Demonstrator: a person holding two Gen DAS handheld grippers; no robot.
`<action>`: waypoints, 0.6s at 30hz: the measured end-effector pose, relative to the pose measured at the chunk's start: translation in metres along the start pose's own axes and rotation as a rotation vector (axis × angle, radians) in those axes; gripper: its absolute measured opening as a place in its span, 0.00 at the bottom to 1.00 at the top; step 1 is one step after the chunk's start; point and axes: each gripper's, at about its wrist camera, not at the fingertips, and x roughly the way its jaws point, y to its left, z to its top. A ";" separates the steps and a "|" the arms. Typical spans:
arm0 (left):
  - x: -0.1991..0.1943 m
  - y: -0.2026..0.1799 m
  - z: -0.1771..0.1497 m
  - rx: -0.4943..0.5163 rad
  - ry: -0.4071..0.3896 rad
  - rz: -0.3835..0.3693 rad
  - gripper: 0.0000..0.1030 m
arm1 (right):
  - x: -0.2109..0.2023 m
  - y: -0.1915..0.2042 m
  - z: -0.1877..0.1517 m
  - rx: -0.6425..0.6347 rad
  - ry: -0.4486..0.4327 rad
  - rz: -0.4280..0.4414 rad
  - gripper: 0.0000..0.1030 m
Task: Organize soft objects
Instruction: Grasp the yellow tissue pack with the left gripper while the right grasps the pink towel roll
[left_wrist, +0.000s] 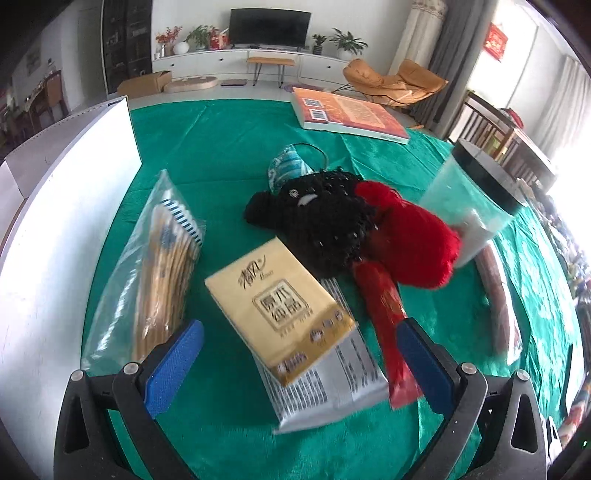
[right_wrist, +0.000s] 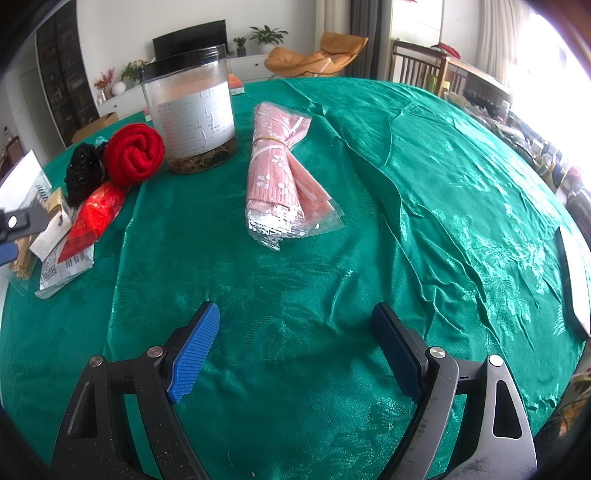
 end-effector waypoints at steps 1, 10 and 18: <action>0.005 0.001 0.004 -0.009 0.006 0.015 1.00 | 0.000 0.000 0.000 0.001 0.000 0.003 0.84; 0.007 0.024 0.010 -0.060 0.023 -0.019 0.67 | -0.028 -0.031 0.056 0.129 -0.122 0.141 0.83; -0.040 0.034 0.014 -0.089 -0.017 -0.122 0.67 | 0.069 -0.018 0.129 0.057 0.133 0.153 0.78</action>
